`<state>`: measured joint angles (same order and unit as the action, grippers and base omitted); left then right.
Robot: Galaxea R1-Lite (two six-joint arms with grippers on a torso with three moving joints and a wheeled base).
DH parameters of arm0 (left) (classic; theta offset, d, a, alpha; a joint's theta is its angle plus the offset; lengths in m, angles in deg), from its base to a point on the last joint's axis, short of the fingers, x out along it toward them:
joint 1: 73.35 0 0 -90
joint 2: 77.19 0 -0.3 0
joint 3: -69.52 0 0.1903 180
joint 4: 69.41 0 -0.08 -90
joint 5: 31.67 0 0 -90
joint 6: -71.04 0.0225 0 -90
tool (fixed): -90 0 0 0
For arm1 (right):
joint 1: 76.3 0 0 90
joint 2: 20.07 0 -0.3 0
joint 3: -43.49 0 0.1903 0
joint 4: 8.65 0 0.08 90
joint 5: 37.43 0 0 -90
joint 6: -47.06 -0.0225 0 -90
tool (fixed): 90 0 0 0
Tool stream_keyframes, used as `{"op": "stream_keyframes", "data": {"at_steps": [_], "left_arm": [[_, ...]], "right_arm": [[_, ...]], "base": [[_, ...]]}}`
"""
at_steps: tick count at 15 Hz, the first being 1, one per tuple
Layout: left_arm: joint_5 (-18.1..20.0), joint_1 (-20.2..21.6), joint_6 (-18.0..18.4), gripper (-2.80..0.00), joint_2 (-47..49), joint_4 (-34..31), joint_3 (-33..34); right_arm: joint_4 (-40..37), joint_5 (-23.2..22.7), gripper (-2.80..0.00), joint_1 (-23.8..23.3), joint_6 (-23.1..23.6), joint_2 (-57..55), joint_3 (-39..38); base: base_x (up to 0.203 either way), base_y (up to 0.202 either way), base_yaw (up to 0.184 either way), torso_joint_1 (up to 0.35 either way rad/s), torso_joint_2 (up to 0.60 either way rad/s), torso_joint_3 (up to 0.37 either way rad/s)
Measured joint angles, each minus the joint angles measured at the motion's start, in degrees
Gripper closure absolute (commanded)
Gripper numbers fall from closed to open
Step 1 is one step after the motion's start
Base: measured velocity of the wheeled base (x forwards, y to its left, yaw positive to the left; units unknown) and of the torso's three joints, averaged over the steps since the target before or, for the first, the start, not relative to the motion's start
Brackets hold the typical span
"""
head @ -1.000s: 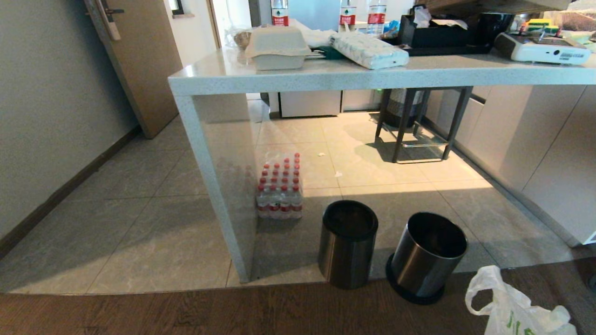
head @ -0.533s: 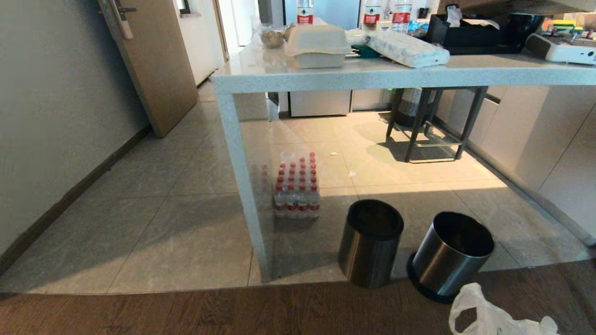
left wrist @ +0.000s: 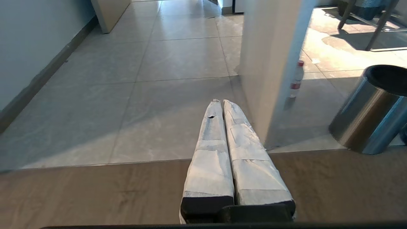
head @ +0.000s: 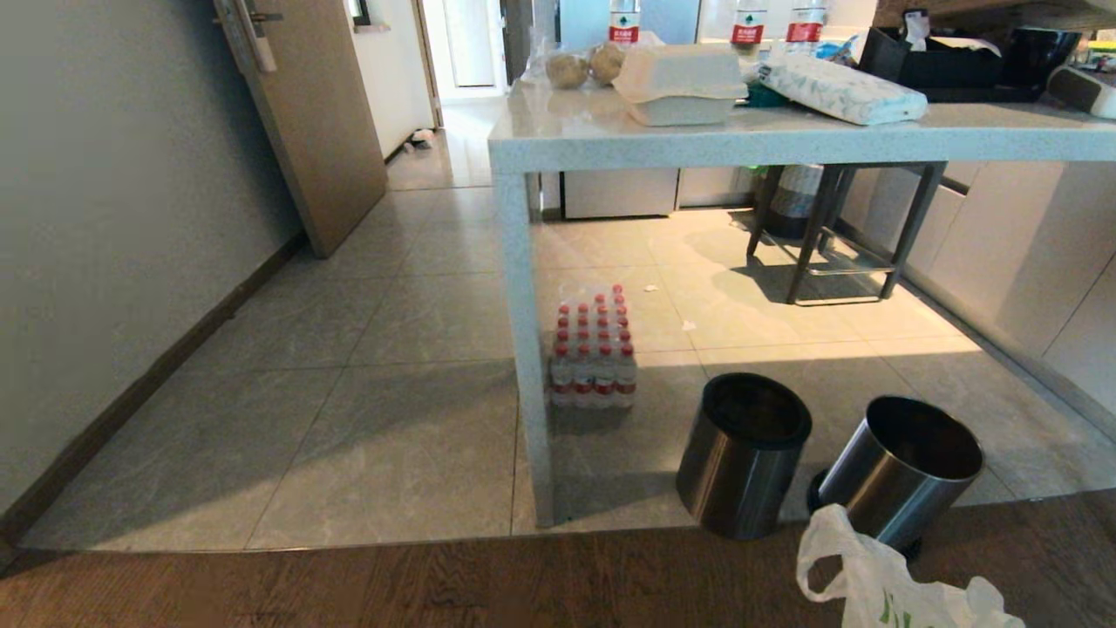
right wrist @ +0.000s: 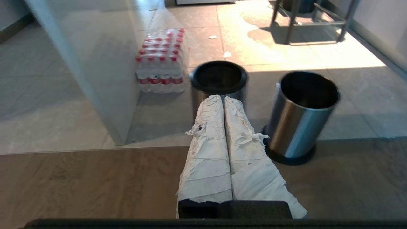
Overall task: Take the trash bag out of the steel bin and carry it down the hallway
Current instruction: Put the trash bag at the door
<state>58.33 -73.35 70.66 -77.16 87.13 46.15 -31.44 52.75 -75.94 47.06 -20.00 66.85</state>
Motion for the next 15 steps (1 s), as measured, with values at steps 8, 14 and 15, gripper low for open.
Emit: {"op": "stream_keyframes", "data": {"at_steps": [8,14,15], "left_arm": [[0.0,-0.02,0.0,0.0,0.0,0.0,0.0],[0.0,-0.02,0.05,0.0,0.0,-0.02,0.0],[0.0,0.0,0.02,0.0,0.0,0.1,-0.02]], "right_arm": [[-0.02,0.0,0.0,-0.06,-0.04,0.0,0.0],[-0.02,-0.01,0.0,-0.07,-0.02,0.0,0.0],[-0.02,0.0,0.0,-0.02,-0.07,0.0,0.0]], "base": [[0.0,0.19,0.002,0.002,0.0,0.004],[0.0,0.193,0.0,0.002,0.0,0.0],[0.0,0.192,0.0,0.002,0.0,-0.002]]}}
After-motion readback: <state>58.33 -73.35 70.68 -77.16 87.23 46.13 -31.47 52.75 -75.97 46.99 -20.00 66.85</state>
